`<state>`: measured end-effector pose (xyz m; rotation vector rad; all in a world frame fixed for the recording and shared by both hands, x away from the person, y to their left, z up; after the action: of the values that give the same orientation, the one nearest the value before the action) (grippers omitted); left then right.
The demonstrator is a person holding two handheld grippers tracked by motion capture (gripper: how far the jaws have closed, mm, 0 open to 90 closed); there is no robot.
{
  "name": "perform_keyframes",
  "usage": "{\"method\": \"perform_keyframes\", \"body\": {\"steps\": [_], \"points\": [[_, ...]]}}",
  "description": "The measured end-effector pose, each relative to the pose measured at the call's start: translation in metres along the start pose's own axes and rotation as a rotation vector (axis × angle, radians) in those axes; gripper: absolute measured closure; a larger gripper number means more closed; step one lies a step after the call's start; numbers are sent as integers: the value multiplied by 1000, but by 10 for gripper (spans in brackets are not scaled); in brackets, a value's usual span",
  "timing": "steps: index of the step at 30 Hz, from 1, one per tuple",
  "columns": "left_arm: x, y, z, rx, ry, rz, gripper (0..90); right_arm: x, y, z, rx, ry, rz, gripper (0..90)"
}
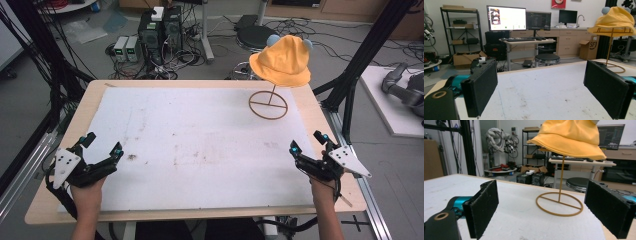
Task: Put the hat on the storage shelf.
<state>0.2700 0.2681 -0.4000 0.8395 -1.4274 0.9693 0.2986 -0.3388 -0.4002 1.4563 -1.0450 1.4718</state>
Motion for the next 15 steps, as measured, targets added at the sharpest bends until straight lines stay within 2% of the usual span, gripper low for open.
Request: {"method": "perform_keyframes", "body": {"steps": [7,9,15], "points": [[-2,1,-7,-7,21,13,124,-3,2,1,-2,-27,-10,119],[-3,0,-8,-10,28,15,124,-4,3,2,-6,-21,-9,119],[-3,-3,-7,-21,19,13,124,-4,6,5,-14,-28,-2,119]]}}
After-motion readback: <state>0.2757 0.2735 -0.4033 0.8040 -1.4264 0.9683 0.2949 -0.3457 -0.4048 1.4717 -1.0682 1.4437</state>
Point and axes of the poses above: each handheld gripper's, and its own axes: y roughly backward along the jaws, x roughly out of its top, z roughly to its right, the point moved 2 cm from there along -y, roughly forward along the jaws, and after that the axes turned 4 degrees about -x, right-handed, at the moved point
